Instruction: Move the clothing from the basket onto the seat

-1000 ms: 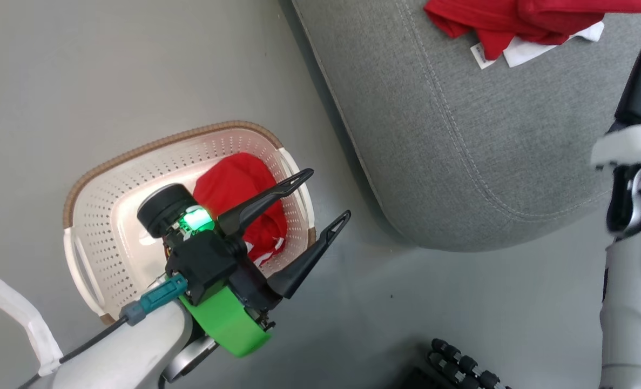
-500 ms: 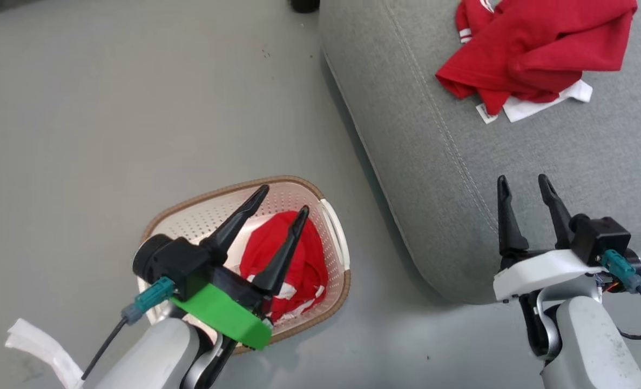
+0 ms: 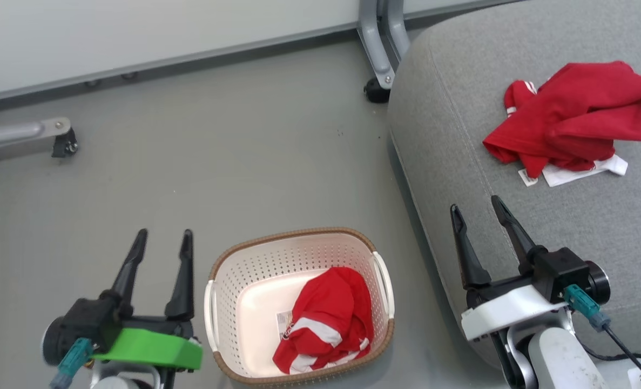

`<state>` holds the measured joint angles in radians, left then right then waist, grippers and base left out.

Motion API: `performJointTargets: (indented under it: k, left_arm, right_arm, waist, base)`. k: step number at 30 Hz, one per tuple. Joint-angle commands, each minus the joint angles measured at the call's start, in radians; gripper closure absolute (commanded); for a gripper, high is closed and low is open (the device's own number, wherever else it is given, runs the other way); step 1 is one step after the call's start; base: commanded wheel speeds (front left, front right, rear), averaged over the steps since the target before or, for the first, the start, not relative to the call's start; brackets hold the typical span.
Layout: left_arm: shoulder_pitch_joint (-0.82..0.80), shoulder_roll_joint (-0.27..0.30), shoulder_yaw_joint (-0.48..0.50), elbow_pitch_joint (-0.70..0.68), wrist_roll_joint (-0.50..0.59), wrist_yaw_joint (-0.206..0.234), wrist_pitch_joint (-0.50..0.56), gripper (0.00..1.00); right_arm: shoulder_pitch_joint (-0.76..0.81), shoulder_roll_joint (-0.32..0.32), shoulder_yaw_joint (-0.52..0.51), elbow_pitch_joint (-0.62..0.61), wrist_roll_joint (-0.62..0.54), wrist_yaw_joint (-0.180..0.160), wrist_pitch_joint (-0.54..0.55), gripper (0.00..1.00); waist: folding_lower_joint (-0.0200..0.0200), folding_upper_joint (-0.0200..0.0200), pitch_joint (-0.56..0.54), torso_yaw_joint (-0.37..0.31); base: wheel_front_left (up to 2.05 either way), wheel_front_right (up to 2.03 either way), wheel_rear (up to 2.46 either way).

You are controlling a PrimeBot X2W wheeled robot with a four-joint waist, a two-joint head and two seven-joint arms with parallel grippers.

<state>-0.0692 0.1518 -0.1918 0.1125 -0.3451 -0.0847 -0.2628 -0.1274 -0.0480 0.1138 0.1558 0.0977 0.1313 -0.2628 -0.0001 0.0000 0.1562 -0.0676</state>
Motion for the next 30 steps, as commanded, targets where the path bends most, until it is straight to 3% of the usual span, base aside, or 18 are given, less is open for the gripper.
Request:
performJointTargets:
  k: [1, 6, 10, 17, 30]
  left_arm:
    - [0.047, -0.024, 0.052, -0.013, 0.023, 0.004, -0.001, 0.00]
    - [0.134, -0.071, 0.199, -0.088, 0.103, -0.019, -0.002, 0.00]
    - [0.209, -0.092, 0.255, -0.138, 0.145, -0.034, -0.002, 0.00]
    - [0.298, -0.101, 0.255, -0.141, 0.146, -0.044, -0.002, 0.00]
    - [0.315, -0.100, 0.220, -0.096, 0.121, -0.046, -0.002, 0.00]
  right_arm:
    - [0.030, -0.004, 0.005, -0.007, 0.002, -0.001, -0.003, 0.00]
    - [0.090, -0.004, 0.022, -0.046, 0.023, -0.001, -0.003, 0.00]
    - [0.135, -0.004, 0.050, -0.075, 0.028, -0.001, -0.003, 0.00]
    - [0.213, -0.004, 0.061, -0.095, 0.036, -0.001, -0.003, 0.00]
    - [0.227, -0.004, 0.059, -0.082, 0.039, -0.001, -0.003, 0.00]
  waist:
    - [0.0001, 0.0000, -0.105, 0.071]
    - [0.0001, 0.0000, -0.144, 0.063]
    - [0.0001, 0.0000, -0.160, 0.038]
    - [0.0001, 0.0000, -0.191, 0.009]
    - [0.0001, 0.0000, -0.217, 0.008]
  base:
    - [0.00, 0.00, 0.00]
    - [0.00, 0.00, 0.00]
    - [0.00, 0.00, 0.00]
    - [0.00, 0.00, 0.00]
    - [0.00, 0.00, 0.00]
